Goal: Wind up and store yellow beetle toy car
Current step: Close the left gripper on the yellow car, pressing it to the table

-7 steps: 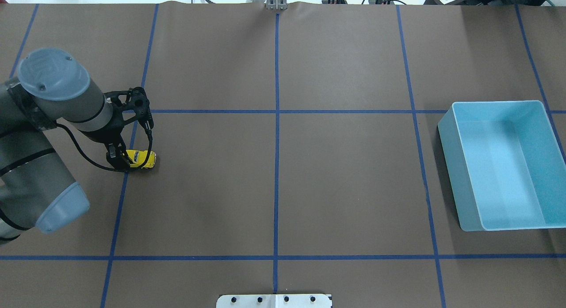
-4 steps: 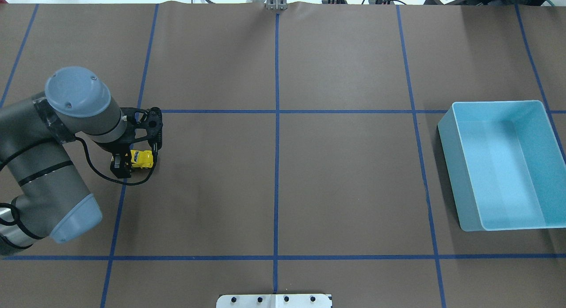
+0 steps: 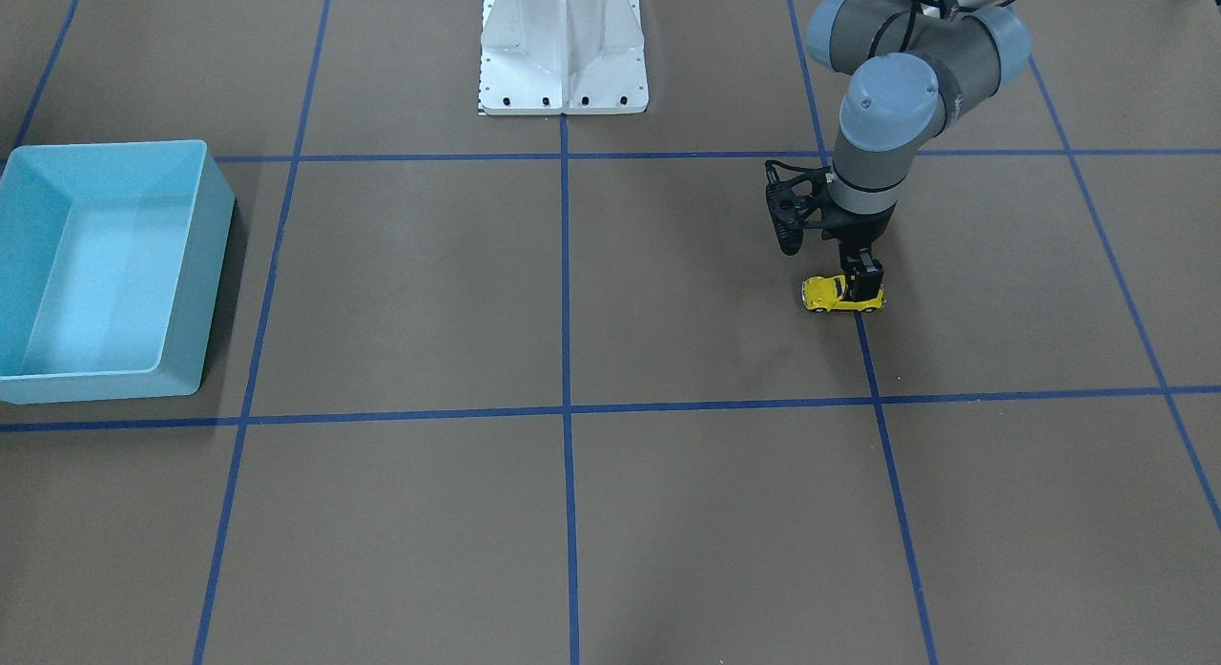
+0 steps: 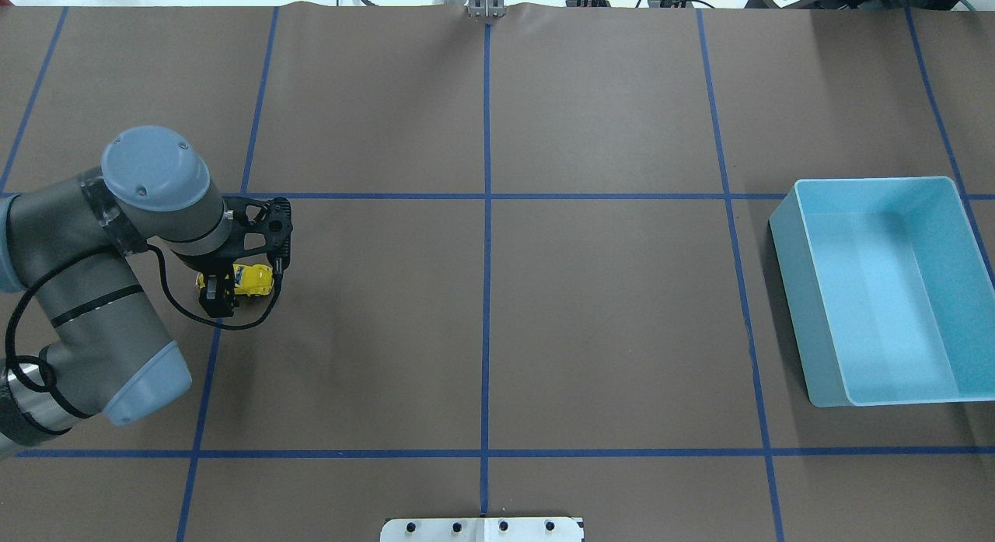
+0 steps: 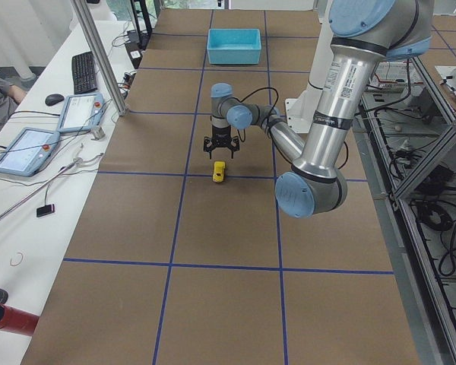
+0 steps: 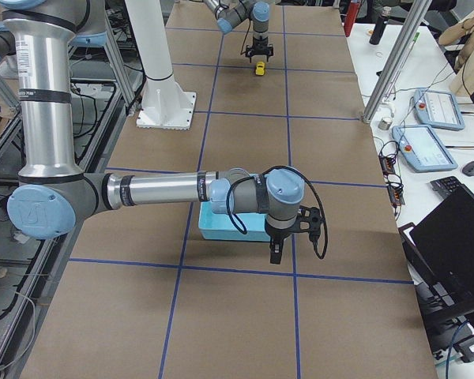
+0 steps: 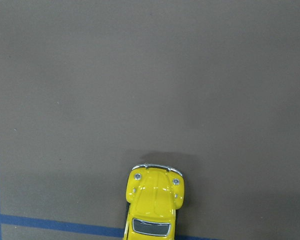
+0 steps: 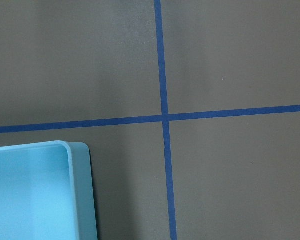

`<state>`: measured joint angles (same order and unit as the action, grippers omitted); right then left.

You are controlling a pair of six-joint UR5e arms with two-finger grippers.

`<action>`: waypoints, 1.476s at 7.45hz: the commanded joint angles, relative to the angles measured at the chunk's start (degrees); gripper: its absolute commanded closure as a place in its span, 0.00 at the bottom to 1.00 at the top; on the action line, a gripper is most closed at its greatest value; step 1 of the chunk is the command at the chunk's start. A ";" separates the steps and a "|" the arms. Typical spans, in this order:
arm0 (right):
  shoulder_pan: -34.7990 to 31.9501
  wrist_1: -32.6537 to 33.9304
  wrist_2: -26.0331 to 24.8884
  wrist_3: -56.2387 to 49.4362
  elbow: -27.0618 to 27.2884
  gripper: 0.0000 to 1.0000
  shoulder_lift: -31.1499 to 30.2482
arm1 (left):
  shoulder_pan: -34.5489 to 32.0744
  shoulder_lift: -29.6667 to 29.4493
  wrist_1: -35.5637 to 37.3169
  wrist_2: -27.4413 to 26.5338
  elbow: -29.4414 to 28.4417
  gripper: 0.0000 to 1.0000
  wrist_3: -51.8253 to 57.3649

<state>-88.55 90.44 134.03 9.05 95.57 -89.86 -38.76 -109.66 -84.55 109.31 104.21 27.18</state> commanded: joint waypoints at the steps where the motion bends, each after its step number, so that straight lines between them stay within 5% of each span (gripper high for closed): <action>1: 0.04 -0.01 0.00 -0.09 -0.03 0.00 0.04 | 0.00 -2.30 -0.18 0.11 -3.65 0.00 -0.11; 9: 0.04 -0.09 0.00 -0.17 -0.47 0.00 0.04 | 1.06 -2.75 -0.88 -0.07 -7.44 0.01 -0.02; 10: 0.04 -0.01 0.00 -0.09 -0.47 0.00 0.04 | 1.06 -2.75 -0.88 -0.07 -7.70 0.05 -0.02; 11: 0.04 -0.09 0.00 -0.09 -0.47 0.00 0.04 | 1.23 -2.83 -0.88 -0.07 -7.88 0.22 -0.02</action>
<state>-88.51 90.39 134.03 8.95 95.10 -89.82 -37.67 -112.43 -85.39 109.25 96.63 27.16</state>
